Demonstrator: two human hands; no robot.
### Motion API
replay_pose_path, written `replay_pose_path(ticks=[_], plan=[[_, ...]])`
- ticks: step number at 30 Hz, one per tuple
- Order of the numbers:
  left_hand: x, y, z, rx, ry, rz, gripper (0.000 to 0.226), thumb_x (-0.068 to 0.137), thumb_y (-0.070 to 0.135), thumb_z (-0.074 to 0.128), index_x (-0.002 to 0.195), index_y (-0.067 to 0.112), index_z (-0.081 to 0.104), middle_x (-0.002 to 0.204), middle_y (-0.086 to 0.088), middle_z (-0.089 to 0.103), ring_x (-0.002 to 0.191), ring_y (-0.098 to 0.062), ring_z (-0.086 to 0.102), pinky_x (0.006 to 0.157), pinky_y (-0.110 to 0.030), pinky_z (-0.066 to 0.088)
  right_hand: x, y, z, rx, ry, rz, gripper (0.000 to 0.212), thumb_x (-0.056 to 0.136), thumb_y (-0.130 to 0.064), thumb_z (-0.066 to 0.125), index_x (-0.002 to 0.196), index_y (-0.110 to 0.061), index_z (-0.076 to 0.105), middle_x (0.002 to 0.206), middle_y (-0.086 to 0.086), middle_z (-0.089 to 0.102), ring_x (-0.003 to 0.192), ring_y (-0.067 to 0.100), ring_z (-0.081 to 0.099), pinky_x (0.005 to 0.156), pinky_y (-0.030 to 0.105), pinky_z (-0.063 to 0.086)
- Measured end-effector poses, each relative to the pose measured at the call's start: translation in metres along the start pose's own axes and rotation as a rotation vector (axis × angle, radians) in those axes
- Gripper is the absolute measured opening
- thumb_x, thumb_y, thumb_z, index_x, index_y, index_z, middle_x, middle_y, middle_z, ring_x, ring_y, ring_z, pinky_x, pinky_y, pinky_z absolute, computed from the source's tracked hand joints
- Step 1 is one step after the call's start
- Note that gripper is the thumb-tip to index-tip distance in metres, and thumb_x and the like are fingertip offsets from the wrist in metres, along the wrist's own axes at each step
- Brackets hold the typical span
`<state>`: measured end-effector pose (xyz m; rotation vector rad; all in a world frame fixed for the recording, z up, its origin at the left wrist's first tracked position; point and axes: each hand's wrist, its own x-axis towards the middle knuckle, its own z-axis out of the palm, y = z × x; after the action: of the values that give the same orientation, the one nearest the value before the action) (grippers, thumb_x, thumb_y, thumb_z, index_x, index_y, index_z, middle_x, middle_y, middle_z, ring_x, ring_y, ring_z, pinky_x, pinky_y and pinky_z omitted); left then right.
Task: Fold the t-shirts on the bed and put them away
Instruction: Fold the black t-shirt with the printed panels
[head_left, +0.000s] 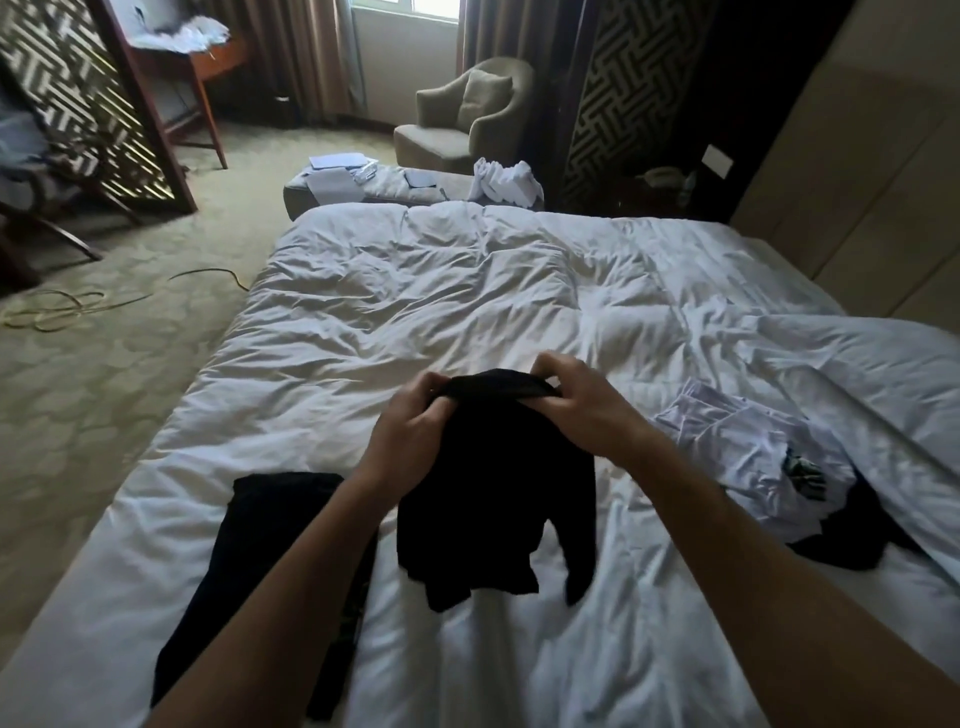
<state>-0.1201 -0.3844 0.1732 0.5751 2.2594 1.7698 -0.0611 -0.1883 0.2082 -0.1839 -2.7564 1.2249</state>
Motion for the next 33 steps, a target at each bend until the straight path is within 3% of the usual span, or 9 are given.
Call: replay_pose_path(ticks=[4, 9, 14, 17, 19, 23, 27, 30, 33], plan=[[-0.001, 0.009, -0.013, 0.418, -0.088, 0.195, 0.051, 0.063, 0.07, 0.065, 0.087, 0.025, 0.06, 0.068, 0.008, 0.06, 0.064, -0.009, 0.057, 0.06, -0.032, 0.042, -0.012, -0.01, -0.013, 0.127, 0.027, 0.012, 0.013, 0.083, -0.019, 0.061, 0.074, -0.016, 0.053, 0.071, 0.017, 0.047, 0.059, 0.016, 0.045, 0.054, 0.027, 0.032], [0.005, -0.012, -0.039, 0.724, -0.2, 0.258, 0.044, 0.062, 0.048, 0.052, 0.093, 0.019, 0.064, 0.085, -0.004, 0.066, 0.086, -0.032, 0.063, 0.069, -0.034, 0.047, -0.026, -0.03, -0.029, 0.167, 0.142, 0.044, 0.021, 0.093, 0.0, 0.053, 0.074, -0.008, 0.048, 0.055, -0.006, 0.042, 0.052, 0.011, 0.037, 0.047, 0.024, 0.029], [-0.001, -0.052, -0.044, 0.434, -0.251, 0.078, 0.035, 0.068, 0.027, 0.051, 0.095, 0.017, 0.072, 0.077, 0.003, 0.067, 0.078, -0.017, 0.064, 0.073, -0.036, 0.051, -0.035, -0.038, -0.051, 0.174, 0.256, 0.142, 0.014, 0.096, -0.012, 0.054, 0.092, 0.001, 0.057, 0.064, 0.003, 0.053, 0.057, 0.017, 0.047, 0.051, 0.027, 0.035], [-0.003, -0.059, -0.037, 0.321, -0.248, -0.025, 0.034, 0.071, 0.028, 0.051, 0.095, 0.016, 0.073, 0.091, -0.007, 0.073, 0.088, -0.025, 0.068, 0.081, -0.041, 0.05, -0.035, -0.03, -0.055, 0.113, 0.264, 0.187, 0.015, 0.096, -0.019, 0.055, 0.094, -0.005, 0.06, 0.072, 0.004, 0.058, 0.066, 0.02, 0.052, 0.061, 0.032, 0.039], [-0.005, -0.054, -0.031, 0.252, -0.26, -0.081, 0.027, 0.074, 0.029, 0.051, 0.088, 0.021, 0.073, 0.089, -0.006, 0.074, 0.08, -0.021, 0.066, 0.074, -0.037, 0.049, -0.034, -0.019, -0.055, 0.057, 0.307, 0.238, 0.018, 0.097, -0.024, 0.054, 0.092, -0.008, 0.06, 0.072, -0.001, 0.057, 0.069, 0.016, 0.054, 0.064, 0.031, 0.04], [-0.006, -0.011, -0.024, -0.011, -0.175, -0.181, 0.029, 0.098, 0.014, 0.053, 0.071, 0.014, 0.065, 0.044, 0.011, 0.051, 0.038, 0.003, 0.04, 0.048, -0.024, 0.03, -0.036, 0.012, -0.049, -0.054, 0.274, 0.355, 0.04, 0.099, -0.043, 0.048, 0.101, -0.007, 0.066, 0.078, 0.001, 0.06, 0.077, 0.019, 0.058, 0.068, 0.032, 0.039], [-0.002, 0.035, -0.017, -0.269, -0.184, -0.257, 0.027, 0.1, 0.023, 0.053, 0.076, 0.016, 0.064, 0.049, 0.013, 0.062, 0.042, 0.003, 0.055, 0.045, -0.015, 0.041, -0.04, 0.039, -0.045, -0.262, 0.2, 0.391, 0.038, 0.098, -0.045, 0.049, 0.112, -0.014, 0.065, 0.106, 0.012, 0.07, 0.103, 0.031, 0.064, 0.083, 0.038, 0.047], [0.0, 0.058, -0.004, -0.438, -0.16, -0.352, 0.023, 0.095, 0.029, 0.06, 0.078, 0.017, 0.066, 0.057, 0.006, 0.067, 0.047, -0.005, 0.062, 0.054, -0.021, 0.045, -0.045, 0.038, -0.028, -0.238, 0.123, 0.336, 0.039, 0.092, -0.047, 0.06, 0.115, -0.016, 0.061, 0.116, 0.011, 0.065, 0.11, 0.03, 0.062, 0.091, 0.04, 0.048], [0.003, 0.075, 0.017, -0.569, -0.131, -0.454, 0.028, 0.095, 0.029, 0.06, 0.072, 0.014, 0.063, 0.053, 0.0, 0.064, 0.043, -0.011, 0.06, 0.047, -0.018, 0.047, -0.067, 0.029, 0.006, -0.345, 0.455, 0.015, 0.048, 0.09, -0.048, 0.059, 0.119, -0.01, 0.059, 0.113, 0.013, 0.057, 0.108, 0.031, 0.057, 0.093, 0.044, 0.046]])
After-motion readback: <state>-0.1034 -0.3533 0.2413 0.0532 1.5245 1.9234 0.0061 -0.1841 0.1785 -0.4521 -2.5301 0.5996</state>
